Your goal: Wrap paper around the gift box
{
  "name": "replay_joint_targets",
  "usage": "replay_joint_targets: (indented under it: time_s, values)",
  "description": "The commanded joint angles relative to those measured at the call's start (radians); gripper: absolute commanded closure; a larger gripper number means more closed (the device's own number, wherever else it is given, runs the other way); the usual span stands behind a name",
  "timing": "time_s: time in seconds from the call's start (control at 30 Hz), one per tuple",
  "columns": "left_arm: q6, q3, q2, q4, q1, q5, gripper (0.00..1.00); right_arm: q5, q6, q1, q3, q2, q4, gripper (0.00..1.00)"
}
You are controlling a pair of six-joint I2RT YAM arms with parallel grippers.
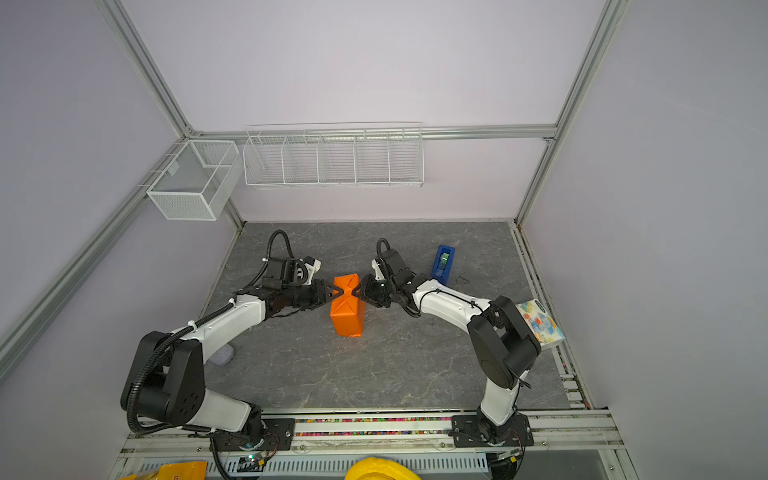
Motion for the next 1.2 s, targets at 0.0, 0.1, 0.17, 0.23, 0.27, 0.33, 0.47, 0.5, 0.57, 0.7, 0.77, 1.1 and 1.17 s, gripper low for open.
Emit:
replay_joint_targets:
  time_s: [0.0,0.1,0.17,0.23,0.27,0.33,0.47,0.5,0.57,0.7,0.77,1.1,1.17]
  values:
    - [0.046,-0.002,0.046,-0.098,-0.005,-0.044,0.52,0.048,-0.075,-0.042,0.028,-0.036,-0.128,0.54]
    - [0.057,0.008,0.057,-0.109,-0.006,-0.044,0.52,0.016,-0.144,-0.107,0.054,-0.069,-0.164,0.48]
    - [0.059,0.011,0.063,-0.110,-0.006,-0.044,0.52,-0.019,-0.199,-0.159,0.080,-0.072,-0.209,0.45]
    - [0.062,0.015,0.067,-0.113,-0.006,-0.044,0.53,-0.046,-0.268,-0.217,0.112,-0.063,-0.277,0.44]
    - [0.066,0.019,0.070,-0.118,-0.006,-0.043,0.53,-0.058,-0.302,-0.250,0.126,-0.059,-0.310,0.44]
    - [0.070,0.023,0.075,-0.122,-0.007,-0.041,0.52,-0.102,-0.355,-0.321,0.135,-0.054,-0.340,0.42]
    - [0.077,0.029,0.082,-0.126,-0.007,-0.034,0.52,-0.188,-0.425,-0.478,0.126,-0.034,-0.353,0.39]
    - [0.081,0.033,0.086,-0.131,-0.007,-0.032,0.52,-0.203,-0.430,-0.528,0.121,-0.029,-0.346,0.38]
    - [0.089,0.039,0.092,-0.138,-0.009,-0.030,0.52,-0.217,-0.427,-0.598,0.115,-0.012,-0.340,0.35]
    - [0.099,0.044,0.102,-0.148,-0.010,-0.026,0.52,-0.284,-0.378,-0.714,0.066,0.020,-0.229,0.35]
    - [0.101,0.044,0.105,-0.150,-0.010,-0.026,0.52,-0.351,-0.347,-0.753,0.064,0.061,-0.175,0.37]
    - [0.113,0.060,0.107,-0.176,-0.014,-0.032,0.52,-0.519,-0.327,-0.792,0.105,0.268,-0.078,0.53]
    - [0.115,0.063,0.111,-0.181,-0.016,-0.033,0.52,-0.542,-0.307,-0.790,0.088,0.282,-0.038,0.55]
